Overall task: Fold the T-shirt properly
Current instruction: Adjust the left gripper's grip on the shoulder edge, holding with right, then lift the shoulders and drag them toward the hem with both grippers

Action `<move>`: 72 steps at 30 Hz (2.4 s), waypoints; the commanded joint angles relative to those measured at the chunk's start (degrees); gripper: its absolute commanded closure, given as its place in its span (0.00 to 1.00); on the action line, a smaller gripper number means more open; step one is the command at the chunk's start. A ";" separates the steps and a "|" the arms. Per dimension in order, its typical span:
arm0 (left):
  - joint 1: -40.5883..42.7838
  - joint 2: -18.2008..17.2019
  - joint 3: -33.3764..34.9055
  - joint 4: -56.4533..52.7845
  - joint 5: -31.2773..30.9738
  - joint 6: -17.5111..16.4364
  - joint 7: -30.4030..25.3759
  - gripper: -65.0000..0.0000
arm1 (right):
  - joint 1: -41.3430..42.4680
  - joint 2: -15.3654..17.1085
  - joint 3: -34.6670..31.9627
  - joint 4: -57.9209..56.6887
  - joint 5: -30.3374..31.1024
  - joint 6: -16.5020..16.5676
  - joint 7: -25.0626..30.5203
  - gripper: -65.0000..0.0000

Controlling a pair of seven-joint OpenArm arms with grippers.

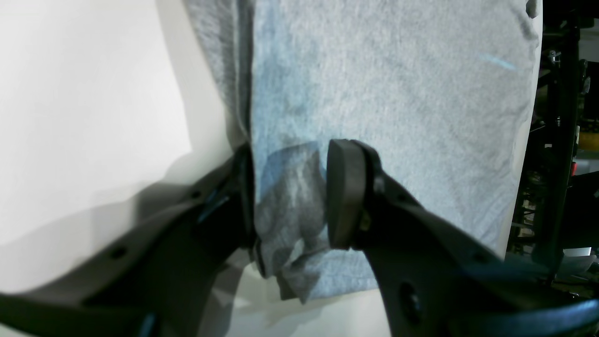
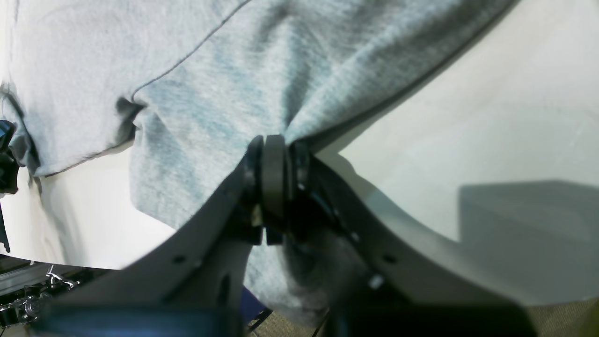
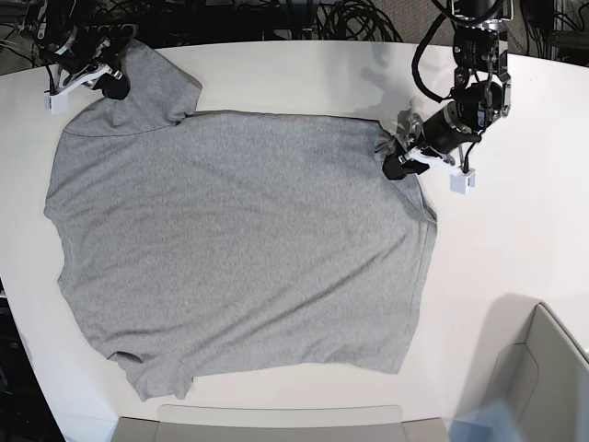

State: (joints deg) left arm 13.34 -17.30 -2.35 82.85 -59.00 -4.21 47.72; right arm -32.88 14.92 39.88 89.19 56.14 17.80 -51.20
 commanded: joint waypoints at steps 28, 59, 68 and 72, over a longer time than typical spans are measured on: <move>1.82 -0.50 0.11 2.12 5.51 4.08 4.01 1.00 | -0.39 0.77 0.25 0.44 -0.01 -0.18 0.08 1.00; 2.17 -0.41 0.11 3.61 5.60 4.34 4.01 1.00 | -0.30 1.04 0.17 0.53 -0.01 -0.18 0.08 1.00; 2.17 -2.00 0.02 3.61 5.60 4.34 3.92 1.00 | 0.49 2.53 0.25 0.88 -0.01 -0.18 0.08 1.00; 2.17 -2.00 0.02 3.61 5.60 4.34 3.92 1.00 | 0.49 2.62 0.25 0.70 -0.01 -0.18 0.08 1.00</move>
State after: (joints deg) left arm 15.03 -18.61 -2.35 86.63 -56.40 -1.78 49.45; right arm -32.23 16.67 39.68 89.25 55.31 17.52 -51.53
